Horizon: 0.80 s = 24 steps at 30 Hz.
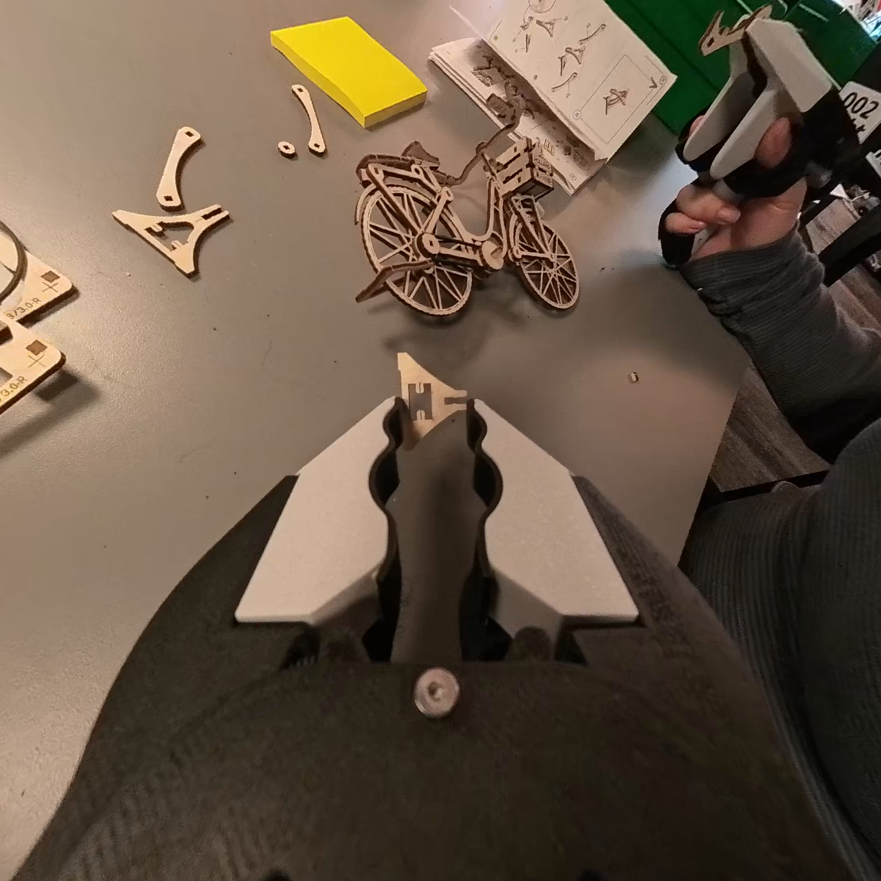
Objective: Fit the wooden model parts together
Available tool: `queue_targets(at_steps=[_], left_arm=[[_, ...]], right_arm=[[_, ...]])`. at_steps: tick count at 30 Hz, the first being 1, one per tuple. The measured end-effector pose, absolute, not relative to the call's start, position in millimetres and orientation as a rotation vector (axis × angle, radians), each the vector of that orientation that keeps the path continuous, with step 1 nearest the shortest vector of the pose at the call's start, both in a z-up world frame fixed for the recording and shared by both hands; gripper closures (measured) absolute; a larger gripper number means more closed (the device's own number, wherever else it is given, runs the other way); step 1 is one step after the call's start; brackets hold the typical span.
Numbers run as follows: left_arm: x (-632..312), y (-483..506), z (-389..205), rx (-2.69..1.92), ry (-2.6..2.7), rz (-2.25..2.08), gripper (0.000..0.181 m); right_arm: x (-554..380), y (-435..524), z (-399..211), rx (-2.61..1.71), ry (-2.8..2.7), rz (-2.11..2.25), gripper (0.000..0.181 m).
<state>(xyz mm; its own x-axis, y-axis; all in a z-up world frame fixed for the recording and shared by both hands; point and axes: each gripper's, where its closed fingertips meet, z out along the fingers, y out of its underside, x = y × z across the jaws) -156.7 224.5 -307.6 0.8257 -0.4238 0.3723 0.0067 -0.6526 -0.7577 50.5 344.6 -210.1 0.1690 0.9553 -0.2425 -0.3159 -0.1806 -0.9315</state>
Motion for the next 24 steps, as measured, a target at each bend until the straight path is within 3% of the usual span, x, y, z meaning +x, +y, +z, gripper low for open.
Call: queue_targets(at_steps=[6,12,15,24], left_arm=[[-152.7,225.6,-303.1,-2.175,0.309,-0.702,0.156],[-142.1,234.6,-280.5,-2.084,0.335,-0.750,0.156],[-125.3,240.8,-262.9,-2.012,0.381,-0.804,0.156],[-56.4,243.7,-225.0,-1.842,0.523,-0.956,0.156]], right_arm=[[52.5,347.1,-214.8,-1.262,-0.745,1.304,0.181],[60.7,340.7,-286.0,-1.987,-0.691,1.557,0.181],[70.5,330.9,-305.7,-2.144,-0.710,1.509,0.181],[90.4,316.5,-300.5,-2.159,-0.692,1.471,0.181]])
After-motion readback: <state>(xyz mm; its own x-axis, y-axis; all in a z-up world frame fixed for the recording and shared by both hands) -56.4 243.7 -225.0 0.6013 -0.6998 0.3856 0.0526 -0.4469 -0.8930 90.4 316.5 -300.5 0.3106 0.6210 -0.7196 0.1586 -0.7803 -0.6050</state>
